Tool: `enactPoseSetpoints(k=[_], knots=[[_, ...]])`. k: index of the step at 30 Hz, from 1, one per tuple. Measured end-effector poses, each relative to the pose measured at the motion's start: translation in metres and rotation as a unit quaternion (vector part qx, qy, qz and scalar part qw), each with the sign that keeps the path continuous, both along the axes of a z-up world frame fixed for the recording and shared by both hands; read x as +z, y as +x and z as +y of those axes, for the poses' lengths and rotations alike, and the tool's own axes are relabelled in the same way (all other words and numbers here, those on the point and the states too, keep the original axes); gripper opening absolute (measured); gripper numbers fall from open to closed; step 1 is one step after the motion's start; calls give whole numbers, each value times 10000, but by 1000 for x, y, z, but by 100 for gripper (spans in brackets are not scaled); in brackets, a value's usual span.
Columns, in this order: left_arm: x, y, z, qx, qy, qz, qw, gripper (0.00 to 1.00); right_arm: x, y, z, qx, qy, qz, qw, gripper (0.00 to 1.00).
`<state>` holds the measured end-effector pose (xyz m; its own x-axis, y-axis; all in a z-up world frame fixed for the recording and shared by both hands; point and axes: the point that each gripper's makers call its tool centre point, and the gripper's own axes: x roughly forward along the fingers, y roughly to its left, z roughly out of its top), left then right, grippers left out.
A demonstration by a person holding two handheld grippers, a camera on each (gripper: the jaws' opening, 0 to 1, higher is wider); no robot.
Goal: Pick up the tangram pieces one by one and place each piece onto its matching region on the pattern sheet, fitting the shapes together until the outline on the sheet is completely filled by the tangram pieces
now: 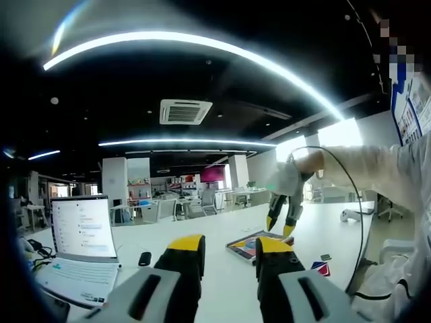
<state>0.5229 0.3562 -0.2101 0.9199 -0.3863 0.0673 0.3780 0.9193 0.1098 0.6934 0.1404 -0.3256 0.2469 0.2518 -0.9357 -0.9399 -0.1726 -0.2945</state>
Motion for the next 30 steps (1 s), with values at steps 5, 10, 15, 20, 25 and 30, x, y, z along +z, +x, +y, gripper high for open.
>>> enactPoseSetpoints(k=[5, 10, 15, 20, 25, 30], knots=[[0, 0, -1, 1, 3, -9, 10000, 32, -8, -16, 0, 100, -67, 161, 9998, 38], [-1, 0, -2, -20, 30, 7, 10000, 32, -16, -28, -1, 163, -102, 320, 9993, 39], [-1, 1, -1, 3, 31, 14, 10000, 32, -23, -34, -2, 188, -104, 450, 9988, 41], [0, 0, 0, 0, 7, 3, 10000, 32, -28, -38, -3, 240, -119, 510, 9983, 41], [1, 0, 2, 26, -9, -9, 10000, 32, -35, -40, -5, 276, -148, 587, 9978, 42], [0, 0, 3, 43, -10, -10, 10000, 32, -41, -46, -7, 385, -256, 667, 9967, 45]])
